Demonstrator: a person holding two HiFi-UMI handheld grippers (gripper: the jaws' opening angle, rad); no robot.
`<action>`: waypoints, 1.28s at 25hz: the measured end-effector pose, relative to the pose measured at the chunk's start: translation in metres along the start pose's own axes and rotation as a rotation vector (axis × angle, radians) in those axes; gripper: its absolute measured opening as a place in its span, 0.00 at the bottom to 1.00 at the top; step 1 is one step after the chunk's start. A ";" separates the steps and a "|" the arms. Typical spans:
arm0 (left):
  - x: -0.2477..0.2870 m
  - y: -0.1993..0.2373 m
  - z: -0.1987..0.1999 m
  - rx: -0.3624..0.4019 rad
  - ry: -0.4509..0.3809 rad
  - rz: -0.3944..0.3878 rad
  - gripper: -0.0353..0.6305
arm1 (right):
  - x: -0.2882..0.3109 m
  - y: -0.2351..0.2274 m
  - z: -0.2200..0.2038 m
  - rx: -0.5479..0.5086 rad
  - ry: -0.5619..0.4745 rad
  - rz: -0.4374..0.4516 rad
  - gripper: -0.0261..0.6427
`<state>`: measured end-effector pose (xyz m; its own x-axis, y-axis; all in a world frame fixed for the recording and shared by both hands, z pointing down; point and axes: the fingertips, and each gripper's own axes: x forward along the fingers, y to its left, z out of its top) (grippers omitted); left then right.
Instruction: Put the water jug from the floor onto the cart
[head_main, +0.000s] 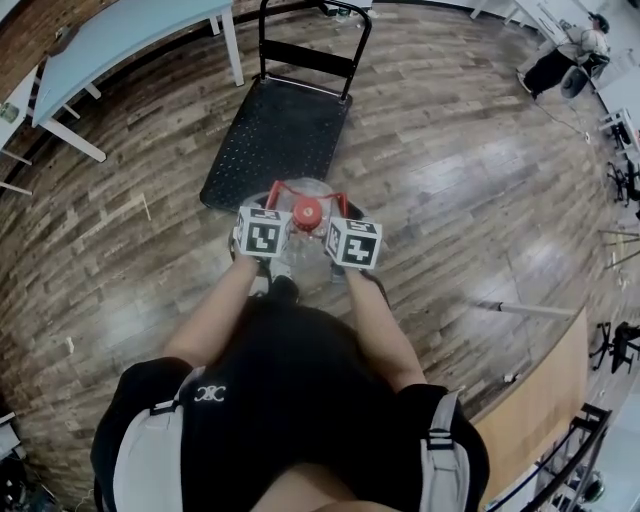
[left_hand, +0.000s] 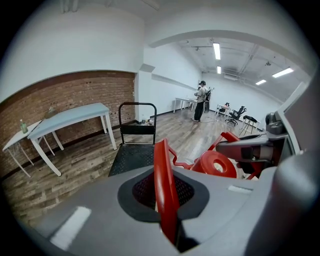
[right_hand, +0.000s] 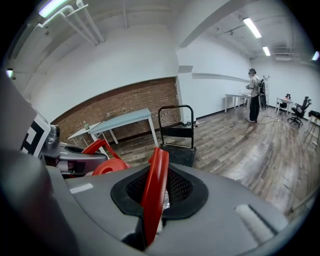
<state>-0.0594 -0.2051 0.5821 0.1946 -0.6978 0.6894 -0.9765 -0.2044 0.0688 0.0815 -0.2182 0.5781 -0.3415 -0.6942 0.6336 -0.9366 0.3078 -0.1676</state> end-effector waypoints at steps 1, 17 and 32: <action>0.007 0.004 0.004 -0.002 0.003 -0.004 0.05 | 0.008 0.000 0.005 -0.002 0.004 -0.002 0.12; 0.091 0.047 0.072 -0.005 0.017 -0.079 0.06 | 0.095 -0.018 0.072 -0.012 0.040 -0.074 0.11; 0.173 0.056 0.098 -0.070 0.066 -0.041 0.06 | 0.177 -0.058 0.099 -0.007 0.136 -0.001 0.12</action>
<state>-0.0712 -0.4044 0.6347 0.2306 -0.6426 0.7307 -0.9723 -0.1822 0.1466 0.0678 -0.4233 0.6251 -0.3260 -0.6001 0.7305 -0.9363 0.3120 -0.1615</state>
